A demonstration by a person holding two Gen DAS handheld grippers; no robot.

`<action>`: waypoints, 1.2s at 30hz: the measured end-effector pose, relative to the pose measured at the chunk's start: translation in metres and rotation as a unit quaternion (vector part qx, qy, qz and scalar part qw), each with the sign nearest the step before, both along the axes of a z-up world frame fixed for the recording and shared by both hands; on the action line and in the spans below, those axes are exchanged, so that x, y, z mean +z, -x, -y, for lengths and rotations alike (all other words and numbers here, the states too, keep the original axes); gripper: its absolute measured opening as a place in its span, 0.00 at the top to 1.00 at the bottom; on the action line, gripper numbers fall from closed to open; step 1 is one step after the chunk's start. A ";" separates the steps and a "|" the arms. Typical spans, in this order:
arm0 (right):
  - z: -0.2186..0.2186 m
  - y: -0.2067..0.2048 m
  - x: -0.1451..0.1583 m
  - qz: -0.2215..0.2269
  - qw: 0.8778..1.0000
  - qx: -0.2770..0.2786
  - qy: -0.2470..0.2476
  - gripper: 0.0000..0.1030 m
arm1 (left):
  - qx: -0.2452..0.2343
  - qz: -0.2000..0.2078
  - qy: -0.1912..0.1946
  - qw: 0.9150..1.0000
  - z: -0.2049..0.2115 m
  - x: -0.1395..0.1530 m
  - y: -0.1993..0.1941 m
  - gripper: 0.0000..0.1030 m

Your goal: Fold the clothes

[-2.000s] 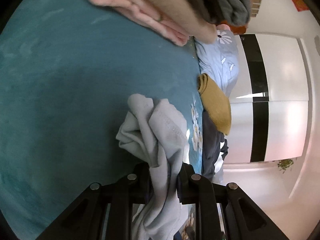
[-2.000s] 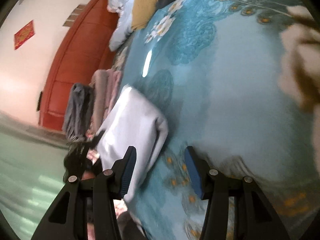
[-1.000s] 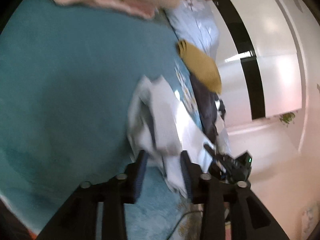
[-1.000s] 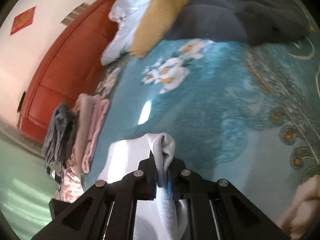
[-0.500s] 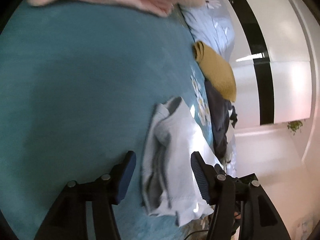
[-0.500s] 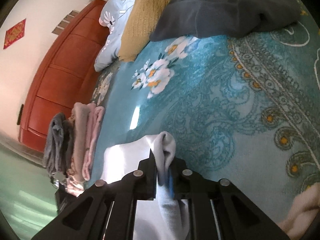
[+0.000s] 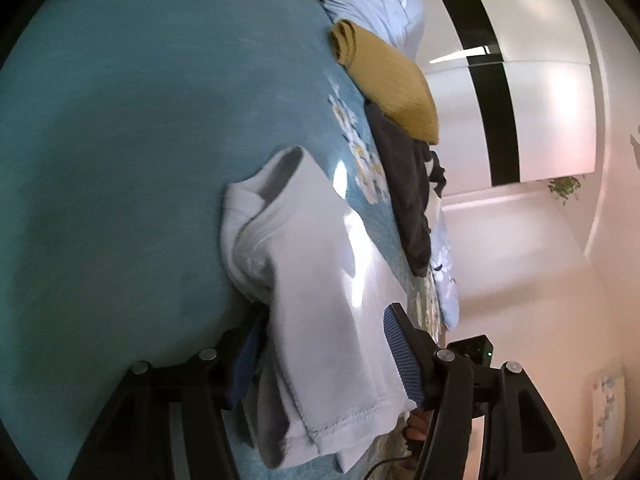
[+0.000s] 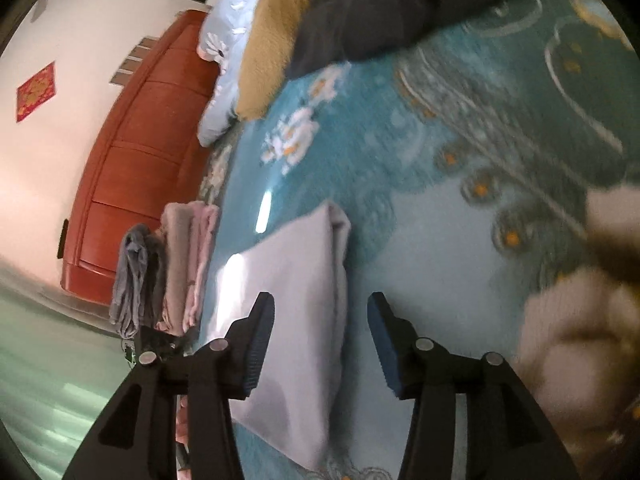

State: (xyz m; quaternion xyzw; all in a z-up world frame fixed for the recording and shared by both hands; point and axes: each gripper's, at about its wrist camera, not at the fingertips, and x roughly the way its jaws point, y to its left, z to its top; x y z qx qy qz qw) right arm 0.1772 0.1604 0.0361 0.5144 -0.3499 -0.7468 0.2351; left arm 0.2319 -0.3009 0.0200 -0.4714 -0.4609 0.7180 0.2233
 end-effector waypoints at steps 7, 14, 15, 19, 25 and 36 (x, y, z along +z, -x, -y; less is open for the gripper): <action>0.043 0.004 0.001 -0.003 0.999 0.024 -0.024 0.49 | -0.016 -0.017 -0.002 1.000 -0.005 0.002 0.004 0.38; 0.066 -0.005 0.004 -0.003 0.999 0.022 -0.026 0.56 | -0.002 -0.043 -0.016 0.999 0.004 0.003 -0.012 0.45; 0.068 -0.007 0.007 -0.004 0.999 0.020 -0.034 0.60 | 0.001 -0.042 -0.008 0.999 0.005 0.004 -0.013 0.54; 0.073 -0.009 0.018 -0.006 0.999 0.007 -0.052 0.88 | 0.008 -0.046 0.018 0.999 0.008 0.006 -0.018 0.75; 0.091 -0.011 0.050 -0.030 0.996 0.018 -0.079 0.89 | 0.013 -0.077 0.033 0.996 0.008 0.023 -0.027 0.81; 0.164 -0.018 0.160 -0.140 0.983 0.088 -0.076 0.90 | 0.081 -0.203 0.019 0.976 0.068 0.102 -0.080 0.81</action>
